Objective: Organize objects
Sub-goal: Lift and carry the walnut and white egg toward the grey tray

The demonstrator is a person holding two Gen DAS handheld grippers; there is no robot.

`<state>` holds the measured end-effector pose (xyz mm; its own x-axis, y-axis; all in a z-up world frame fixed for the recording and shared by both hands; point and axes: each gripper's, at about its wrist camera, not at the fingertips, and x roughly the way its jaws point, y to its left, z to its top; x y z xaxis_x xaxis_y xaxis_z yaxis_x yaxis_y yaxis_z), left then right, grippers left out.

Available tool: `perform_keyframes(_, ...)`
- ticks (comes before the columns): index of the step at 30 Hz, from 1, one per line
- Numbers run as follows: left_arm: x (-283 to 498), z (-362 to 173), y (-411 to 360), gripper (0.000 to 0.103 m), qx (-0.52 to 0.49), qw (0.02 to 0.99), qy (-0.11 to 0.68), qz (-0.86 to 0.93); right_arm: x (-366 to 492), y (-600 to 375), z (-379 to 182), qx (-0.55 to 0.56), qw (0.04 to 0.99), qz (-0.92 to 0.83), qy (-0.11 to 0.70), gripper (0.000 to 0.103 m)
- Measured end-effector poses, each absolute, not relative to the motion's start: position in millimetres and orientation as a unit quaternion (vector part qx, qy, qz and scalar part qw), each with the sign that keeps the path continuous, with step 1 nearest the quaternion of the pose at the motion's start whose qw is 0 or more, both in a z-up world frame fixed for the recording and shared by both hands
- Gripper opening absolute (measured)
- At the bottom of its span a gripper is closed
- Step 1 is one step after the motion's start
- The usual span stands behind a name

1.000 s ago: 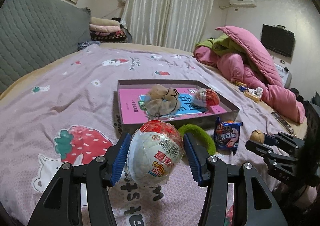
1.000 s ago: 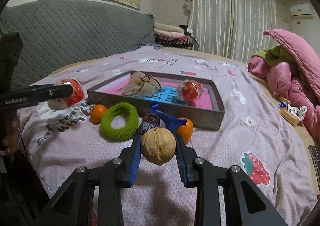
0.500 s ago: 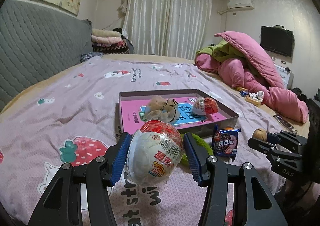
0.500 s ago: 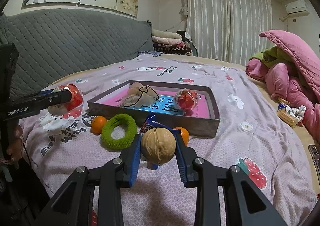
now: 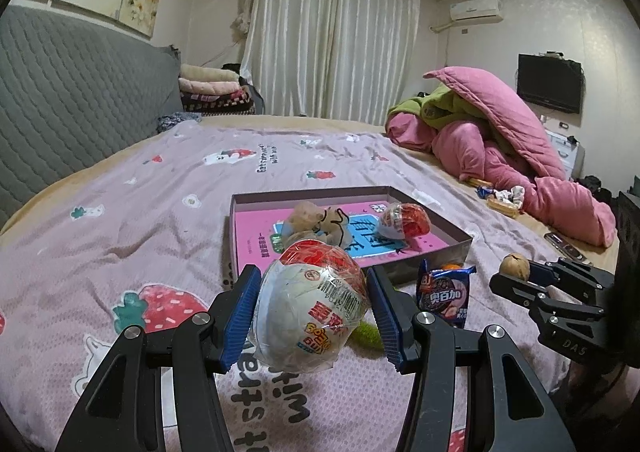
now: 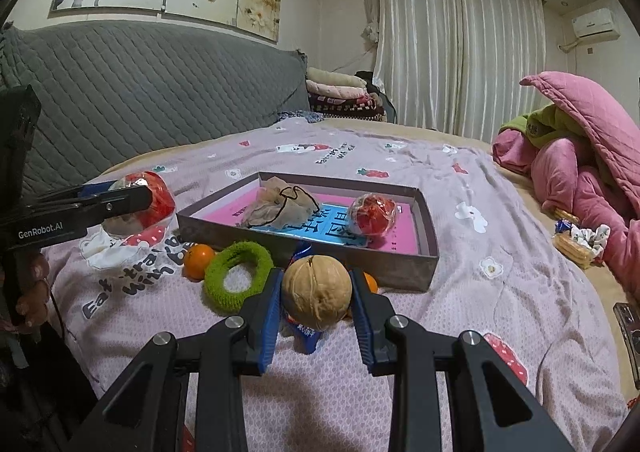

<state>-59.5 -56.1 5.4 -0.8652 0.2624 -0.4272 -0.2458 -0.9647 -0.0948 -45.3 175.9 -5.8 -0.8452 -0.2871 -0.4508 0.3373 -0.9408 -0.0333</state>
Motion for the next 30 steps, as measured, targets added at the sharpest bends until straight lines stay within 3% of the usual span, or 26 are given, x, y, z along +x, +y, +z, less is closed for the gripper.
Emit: perform_keyframes(30, -104.9, 22.6, -49.7, 0.056, -0.206, 0.136, -0.028, 0.969, -80.0, 180.4, 19.1, 0.194, 0.149, -0.967, 0.068, 0.033)
